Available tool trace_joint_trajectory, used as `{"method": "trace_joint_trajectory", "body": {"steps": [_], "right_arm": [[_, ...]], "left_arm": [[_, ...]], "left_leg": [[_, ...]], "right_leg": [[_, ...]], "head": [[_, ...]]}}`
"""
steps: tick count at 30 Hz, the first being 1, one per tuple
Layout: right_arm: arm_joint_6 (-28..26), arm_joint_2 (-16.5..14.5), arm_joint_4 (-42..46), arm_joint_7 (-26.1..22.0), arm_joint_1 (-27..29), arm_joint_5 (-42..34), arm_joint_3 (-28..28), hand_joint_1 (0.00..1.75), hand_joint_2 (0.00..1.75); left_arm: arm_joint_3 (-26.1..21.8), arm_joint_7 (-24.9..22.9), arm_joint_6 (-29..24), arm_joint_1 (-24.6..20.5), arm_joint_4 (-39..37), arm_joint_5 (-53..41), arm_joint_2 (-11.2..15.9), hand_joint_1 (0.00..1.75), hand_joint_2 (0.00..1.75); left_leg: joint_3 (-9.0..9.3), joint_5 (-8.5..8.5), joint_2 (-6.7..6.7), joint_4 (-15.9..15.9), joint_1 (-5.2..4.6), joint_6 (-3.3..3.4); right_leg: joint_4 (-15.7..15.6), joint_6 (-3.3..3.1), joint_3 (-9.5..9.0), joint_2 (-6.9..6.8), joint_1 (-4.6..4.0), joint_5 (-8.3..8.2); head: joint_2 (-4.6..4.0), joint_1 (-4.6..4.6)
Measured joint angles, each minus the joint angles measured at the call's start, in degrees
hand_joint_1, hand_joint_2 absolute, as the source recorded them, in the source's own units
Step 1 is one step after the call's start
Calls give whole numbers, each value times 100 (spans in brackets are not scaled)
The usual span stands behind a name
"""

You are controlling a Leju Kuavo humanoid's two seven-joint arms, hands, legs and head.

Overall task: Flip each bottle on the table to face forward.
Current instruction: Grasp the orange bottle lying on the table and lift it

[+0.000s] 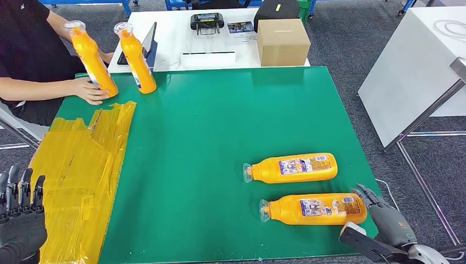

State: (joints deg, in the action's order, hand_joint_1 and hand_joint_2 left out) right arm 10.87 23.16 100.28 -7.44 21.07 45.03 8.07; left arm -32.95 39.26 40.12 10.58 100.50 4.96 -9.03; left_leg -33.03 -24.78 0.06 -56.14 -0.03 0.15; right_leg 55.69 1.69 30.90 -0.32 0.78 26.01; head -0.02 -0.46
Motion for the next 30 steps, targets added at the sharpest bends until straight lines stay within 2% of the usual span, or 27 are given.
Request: {"method": "trace_joint_trajectory", "body": {"steps": [9, 20, 21, 24, 25, 30], "right_arm": [[-71, 44, -243, 56, -99, 39, -312, 0, 175], [-136, 325, -336, 197, -123, 92, -713, 0, 175], [-140, 356, -336, 219, -123, 98, -754, 16, 175], [-97, 522, -325, 391, -114, 50, -905, 144, 175], [-47, 635, -310, 507, -93, -34, -966, 171, 175], [153, 1514, -122, 1031, 67, -642, -1269, 173, 175]], "left_arm": [[104, -2, -61, -20, -34, 46, 65, 0, 0], [180, 0, -156, -60, -68, 50, 113, 0, 0], [191, 0, -164, -62, -71, 54, 113, 0, 0], [223, 5, -170, -66, -90, 72, 117, 0, 0], [234, 9, -173, -70, -102, 80, 122, 0, 0], [289, 43, -193, -110, -175, 105, 187, 0, 0]], "left_leg": [[-2, -1, 0, 0, 0, 0], [0, -1, 0, 0, -1, 1], [0, -1, 0, 0, -1, 1], [0, -1, 0, -1, -1, 1], [0, -1, 0, -1, -2, 1], [4, -3, 0, -5, -6, 4]], "right_leg": [[0, 1, 2, 0, 0, 1], [0, 1, 0, 0, 0, 0], [0, 1, 0, 0, 0, 0], [0, 1, 1, 0, 1, 0], [-1, 1, 1, 0, 2, 0], [-1, 2, -1, -2, 4, 1]], "head": [[0, -1], [0, 0], [0, 0], [0, -1], [0, -1], [0, 1]]}}
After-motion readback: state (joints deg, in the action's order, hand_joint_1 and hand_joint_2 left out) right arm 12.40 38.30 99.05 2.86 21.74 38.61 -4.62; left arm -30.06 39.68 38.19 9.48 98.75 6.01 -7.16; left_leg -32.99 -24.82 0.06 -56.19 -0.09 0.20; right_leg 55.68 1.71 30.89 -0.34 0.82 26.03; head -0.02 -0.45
